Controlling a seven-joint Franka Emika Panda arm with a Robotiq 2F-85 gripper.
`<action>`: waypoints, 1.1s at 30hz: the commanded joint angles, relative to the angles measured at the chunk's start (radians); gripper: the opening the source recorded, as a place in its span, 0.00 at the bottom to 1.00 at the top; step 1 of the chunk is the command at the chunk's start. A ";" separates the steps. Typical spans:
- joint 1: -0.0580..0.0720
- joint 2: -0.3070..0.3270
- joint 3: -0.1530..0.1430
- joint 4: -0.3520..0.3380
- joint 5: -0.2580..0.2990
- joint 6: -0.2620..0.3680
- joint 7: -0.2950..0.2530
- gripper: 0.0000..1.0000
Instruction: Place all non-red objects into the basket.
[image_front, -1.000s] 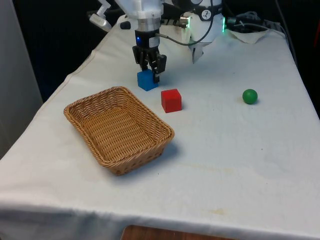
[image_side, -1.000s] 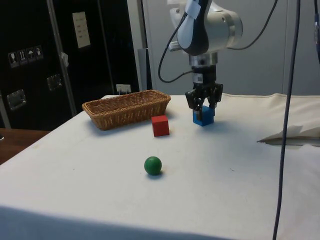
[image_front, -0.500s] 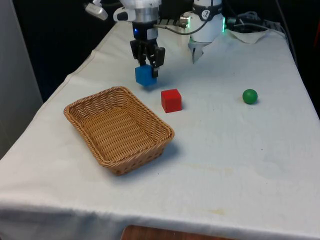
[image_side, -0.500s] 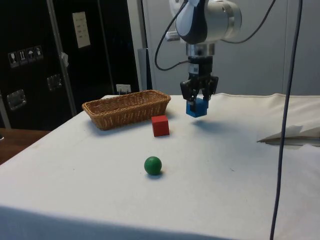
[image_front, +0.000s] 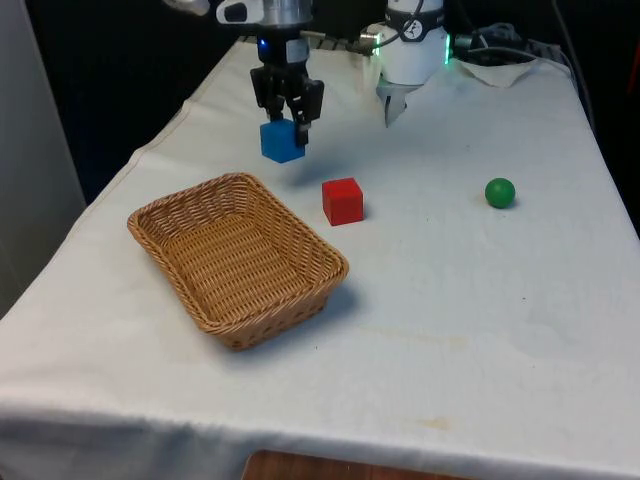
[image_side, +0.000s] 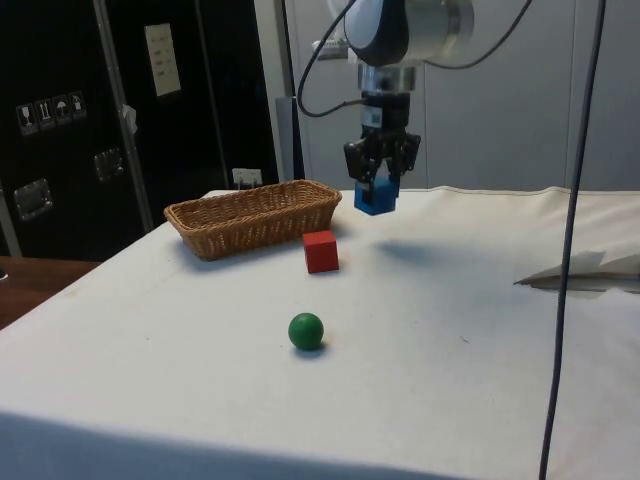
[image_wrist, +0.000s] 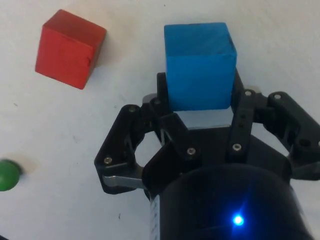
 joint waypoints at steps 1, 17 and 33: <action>0.000 -0.003 -0.002 0.002 -0.005 -0.002 0.004 0.03; 0.005 -0.011 -0.028 0.058 -0.143 -0.031 0.091 0.03; 0.014 -0.047 -0.023 0.165 -0.180 -0.135 0.136 0.03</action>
